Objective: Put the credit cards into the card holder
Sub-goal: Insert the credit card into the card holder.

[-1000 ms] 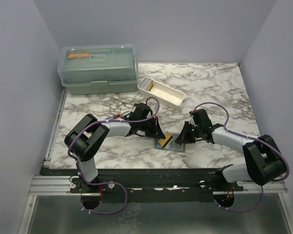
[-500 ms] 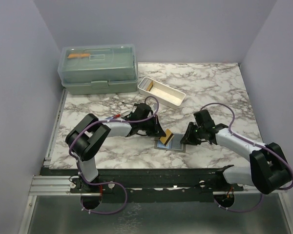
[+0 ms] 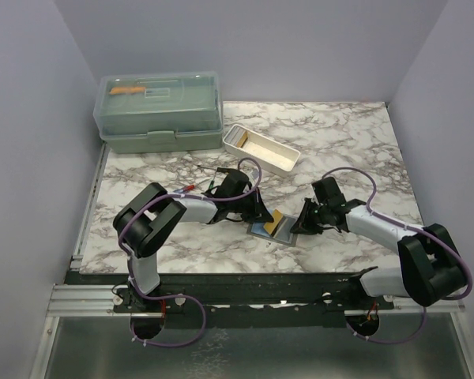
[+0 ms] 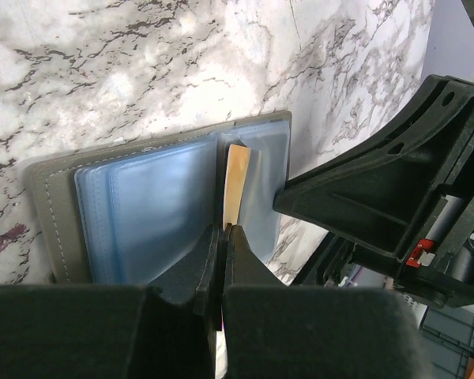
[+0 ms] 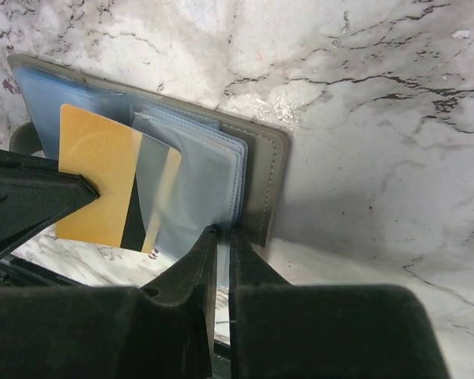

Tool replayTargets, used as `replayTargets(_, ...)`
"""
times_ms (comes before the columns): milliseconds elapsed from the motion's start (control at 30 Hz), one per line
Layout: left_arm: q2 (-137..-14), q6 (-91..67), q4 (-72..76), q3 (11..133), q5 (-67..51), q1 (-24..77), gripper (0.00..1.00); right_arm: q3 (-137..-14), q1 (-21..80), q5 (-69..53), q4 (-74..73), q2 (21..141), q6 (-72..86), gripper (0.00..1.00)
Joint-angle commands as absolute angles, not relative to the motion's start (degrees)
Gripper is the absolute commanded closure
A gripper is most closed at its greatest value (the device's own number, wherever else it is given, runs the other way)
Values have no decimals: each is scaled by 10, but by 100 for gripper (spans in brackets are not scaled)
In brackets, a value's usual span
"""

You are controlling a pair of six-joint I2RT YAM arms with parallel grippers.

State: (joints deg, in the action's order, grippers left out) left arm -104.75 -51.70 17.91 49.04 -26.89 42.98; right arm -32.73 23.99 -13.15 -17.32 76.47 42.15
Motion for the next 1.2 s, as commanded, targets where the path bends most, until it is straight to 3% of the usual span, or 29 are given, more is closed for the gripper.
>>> replayTargets(0, -1072, -516, 199, 480, -253, 439, 100, -321, 242, -127, -156, 787, 410, 92)
replayTargets(400, -1053, -399, 211, 485, -226, 439, 100, -323, 242, -135, -152, 797, 394, 94)
replayTargets(800, -1040, -305, 94, 526, -182, 439, 100, -319, 242, -149, -140, 802, 387, 94)
replayTargets(1033, -1053, -393, 70, 541, -214, 436, 100, -339, 245, -147, -172, 765, 378, 71)
replayTargets(1167, -1058, -435, 106, 527, -234, 437, 100, -355, 260, -147, -199, 737, 380, 64)
